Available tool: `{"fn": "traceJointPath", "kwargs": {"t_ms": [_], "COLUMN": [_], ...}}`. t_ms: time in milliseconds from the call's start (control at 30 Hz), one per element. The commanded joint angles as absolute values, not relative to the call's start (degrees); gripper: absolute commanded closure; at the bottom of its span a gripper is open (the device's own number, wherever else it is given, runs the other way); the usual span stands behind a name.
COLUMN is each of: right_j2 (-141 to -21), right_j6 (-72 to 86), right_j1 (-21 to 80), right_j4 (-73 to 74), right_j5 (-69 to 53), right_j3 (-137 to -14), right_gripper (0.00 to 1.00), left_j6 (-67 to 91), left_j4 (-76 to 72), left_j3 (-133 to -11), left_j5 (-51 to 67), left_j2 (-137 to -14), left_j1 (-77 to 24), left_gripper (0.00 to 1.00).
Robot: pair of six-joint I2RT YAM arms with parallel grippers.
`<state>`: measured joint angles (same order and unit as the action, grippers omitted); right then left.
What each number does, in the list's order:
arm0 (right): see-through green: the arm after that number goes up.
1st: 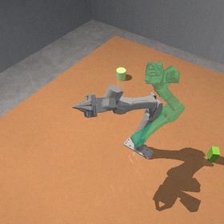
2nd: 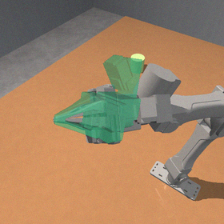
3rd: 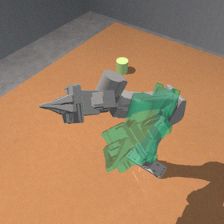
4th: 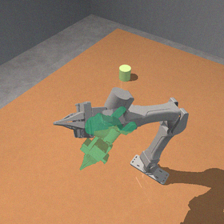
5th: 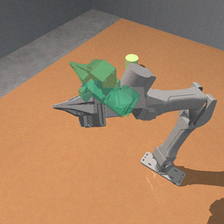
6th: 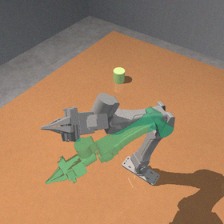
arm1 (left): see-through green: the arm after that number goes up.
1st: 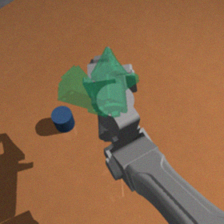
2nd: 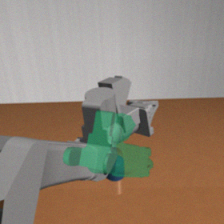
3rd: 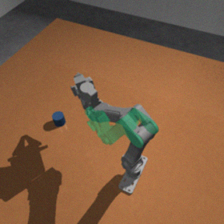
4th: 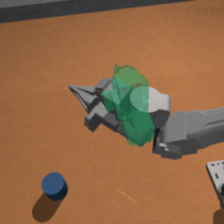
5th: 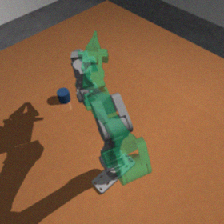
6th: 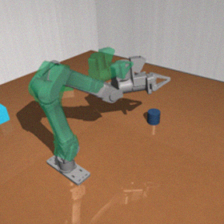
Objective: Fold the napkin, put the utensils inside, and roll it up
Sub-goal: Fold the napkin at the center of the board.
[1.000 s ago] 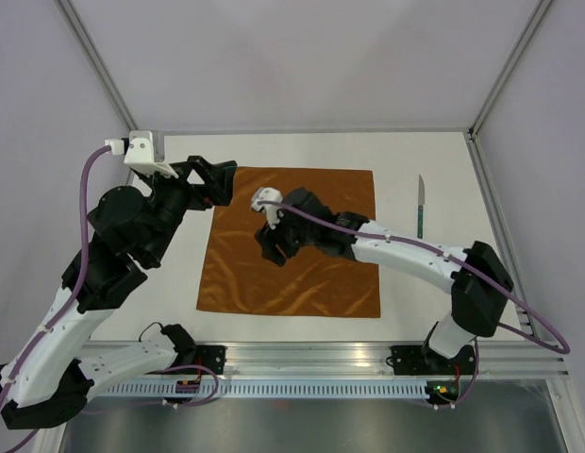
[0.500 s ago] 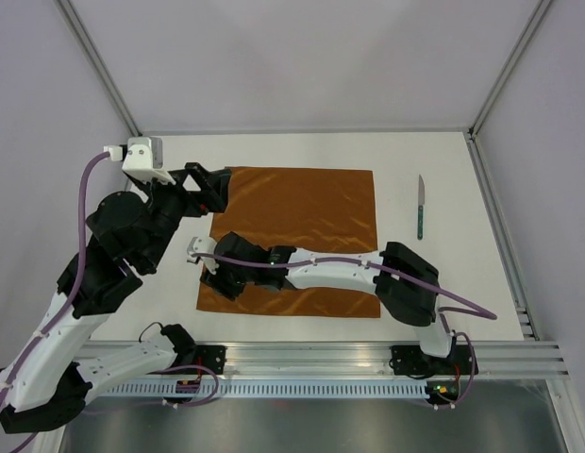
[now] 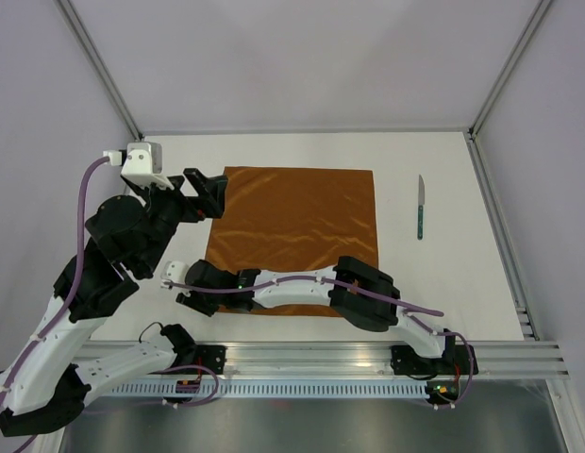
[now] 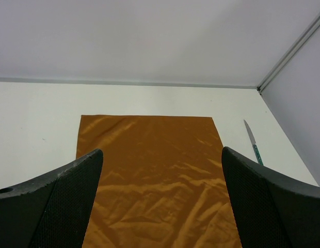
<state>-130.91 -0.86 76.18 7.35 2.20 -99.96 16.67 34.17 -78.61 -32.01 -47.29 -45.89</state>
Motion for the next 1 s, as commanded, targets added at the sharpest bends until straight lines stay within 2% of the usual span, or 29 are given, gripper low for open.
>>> {"fn": "traceJointPath", "kwargs": {"t_ms": [0, 400, 967], "right_j2": [-133.24, -136.41, -136.66], "right_j6": [-1.23, -0.18, 3.86], "right_j1": [76.9, 77.87, 77.96], "right_j4": [6.68, 9.75, 15.73], "right_j5": [5.89, 9.14, 7.56], "right_j3": [-104.93, -106.44, -110.12], "right_gripper": [0.57, 0.57, 0.48], "left_j6": [17.67, 17.75, 18.11], "left_j4": [35.15, 35.95, 35.86], "left_j3": [-78.49, -77.96, -77.26], "left_j5": [-33.66, -33.92, -33.75], "left_j2": [-46.58, -46.32, -46.58], "left_j1": [-46.14, -46.14, -46.14], "left_gripper": [0.0, 0.0, 0.0]}}
